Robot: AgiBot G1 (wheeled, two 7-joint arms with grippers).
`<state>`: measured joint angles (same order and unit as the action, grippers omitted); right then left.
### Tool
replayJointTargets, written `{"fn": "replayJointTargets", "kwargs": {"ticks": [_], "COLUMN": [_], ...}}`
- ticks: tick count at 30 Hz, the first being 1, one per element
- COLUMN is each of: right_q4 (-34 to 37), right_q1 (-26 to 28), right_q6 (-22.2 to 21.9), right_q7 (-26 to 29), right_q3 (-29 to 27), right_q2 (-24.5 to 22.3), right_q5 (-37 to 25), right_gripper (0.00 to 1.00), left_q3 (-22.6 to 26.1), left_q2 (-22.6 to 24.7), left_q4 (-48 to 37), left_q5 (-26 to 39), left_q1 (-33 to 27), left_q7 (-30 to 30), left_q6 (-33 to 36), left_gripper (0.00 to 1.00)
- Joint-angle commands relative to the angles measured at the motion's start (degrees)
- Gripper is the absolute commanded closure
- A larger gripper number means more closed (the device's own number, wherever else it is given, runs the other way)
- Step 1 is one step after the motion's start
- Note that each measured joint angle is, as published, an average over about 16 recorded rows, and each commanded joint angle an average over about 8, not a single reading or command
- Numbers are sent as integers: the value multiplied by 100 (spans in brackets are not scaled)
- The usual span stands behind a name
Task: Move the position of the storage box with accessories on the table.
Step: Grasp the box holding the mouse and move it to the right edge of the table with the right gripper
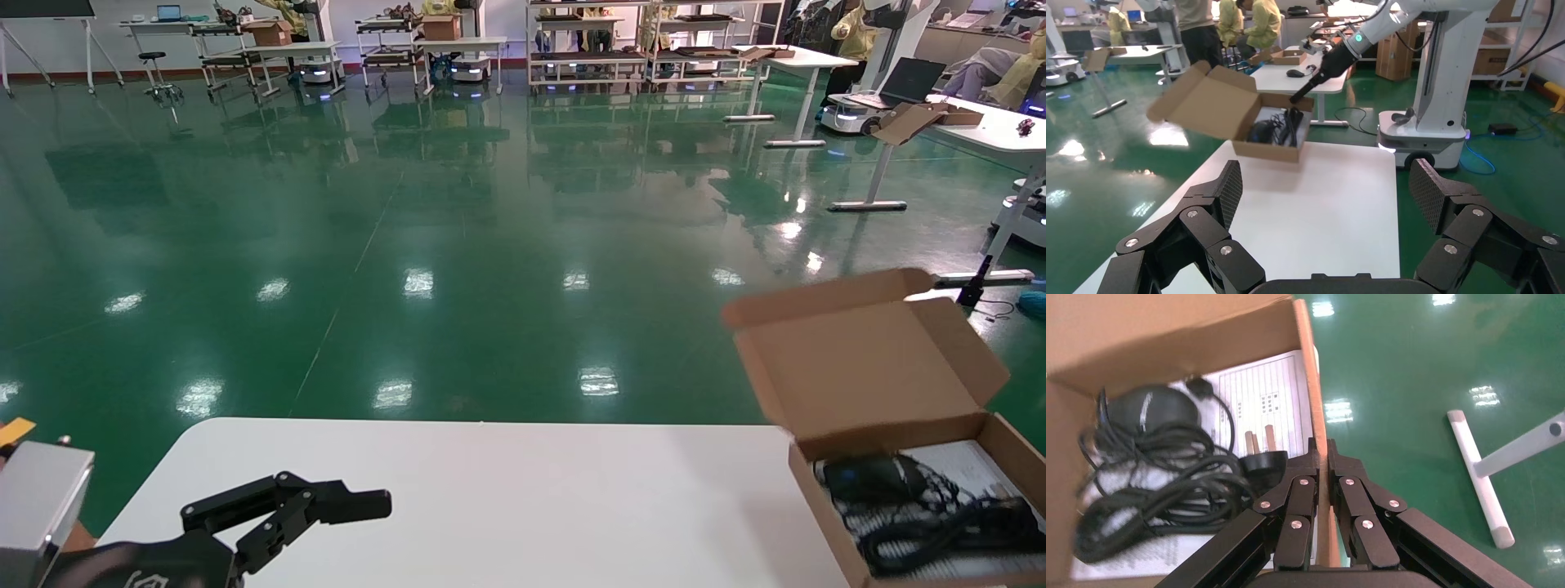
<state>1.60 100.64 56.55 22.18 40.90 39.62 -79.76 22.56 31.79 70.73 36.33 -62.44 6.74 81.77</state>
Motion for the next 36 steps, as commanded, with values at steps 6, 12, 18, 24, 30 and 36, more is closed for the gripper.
{"fn": "replayJointTargets", "kwargs": {"ticks": [6, 12, 18, 24, 30, 36], "right_q4": [47, 39, 12, -36, -95, -133], "right_q1": [-543, -914, -1154, -1312, -1420, -1487], "right_q6": [-209, -501, -849, -1000, -854, -734], "right_q7": [-231, -369, -430, -443, -443, -459], "right_q3": [-247, -410, -509, -582, -637, -671], "right_q2": [-23, 31, 140, 270, 351, 380], "right_q5": [348, 581, 726, 828, 905, 952], "right_gripper": [100, 100, 100, 100, 100, 100], "left_q3": [0, 0, 0, 0, 0, 0], "left_q2": [0, 0, 0, 0, 0, 0], "left_q4": [0, 0, 0, 0, 0, 0], "left_q5": [0, 0, 0, 0, 0, 0], "left_q1": [0, 0, 0, 0, 0, 0], "left_q7": [0, 0, 0, 0, 0, 0], "left_q6": [0, 0, 0, 0, 0, 0], "left_gripper": [0, 0, 0, 0, 0, 0]}}
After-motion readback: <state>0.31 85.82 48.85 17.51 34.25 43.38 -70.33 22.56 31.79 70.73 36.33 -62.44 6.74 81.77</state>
